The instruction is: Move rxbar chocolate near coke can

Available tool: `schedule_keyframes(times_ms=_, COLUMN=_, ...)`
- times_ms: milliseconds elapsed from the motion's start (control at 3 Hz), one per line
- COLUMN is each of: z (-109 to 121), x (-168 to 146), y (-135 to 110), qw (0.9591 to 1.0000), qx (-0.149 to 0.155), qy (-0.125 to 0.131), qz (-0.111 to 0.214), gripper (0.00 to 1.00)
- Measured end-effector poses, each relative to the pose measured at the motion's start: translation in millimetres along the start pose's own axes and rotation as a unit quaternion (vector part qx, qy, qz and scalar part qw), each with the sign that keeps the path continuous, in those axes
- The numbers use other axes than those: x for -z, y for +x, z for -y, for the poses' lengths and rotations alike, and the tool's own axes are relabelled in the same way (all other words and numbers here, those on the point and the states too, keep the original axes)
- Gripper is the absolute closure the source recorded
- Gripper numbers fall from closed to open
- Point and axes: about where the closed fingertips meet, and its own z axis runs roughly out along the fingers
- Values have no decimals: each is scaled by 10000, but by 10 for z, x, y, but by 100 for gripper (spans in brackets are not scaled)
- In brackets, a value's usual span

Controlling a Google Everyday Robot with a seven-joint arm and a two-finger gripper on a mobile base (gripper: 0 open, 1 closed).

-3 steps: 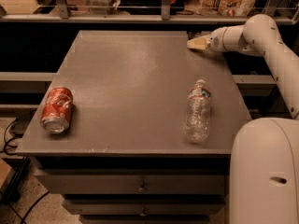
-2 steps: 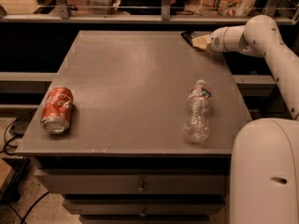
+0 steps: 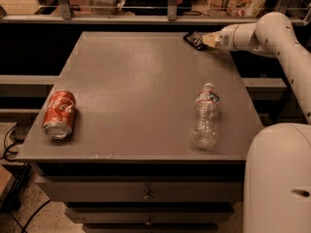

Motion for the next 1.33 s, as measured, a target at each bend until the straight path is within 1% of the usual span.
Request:
schedule_keyframes(times_ms=333, z=-282, x=81, y=-169, qw=9996, qx=195, qy=-198, qz=64, gripper=100)
schedule_keyframes(times_ms=667, z=-674, x=177, y=-299, qw=9983, qx=314, qy=-471, qz=133, gripper=100)
schedule_keyframes(times_ms=1000, z=-1153, x=330, y=-445, qw=9960, qx=516, qy=-720, qz=134, gripper=100)
schedule_keyframes(times_ms=1333, z=-1248, x=322, y=-416, qw=9955, qx=523, qy=-781, qz=75, gripper=100)
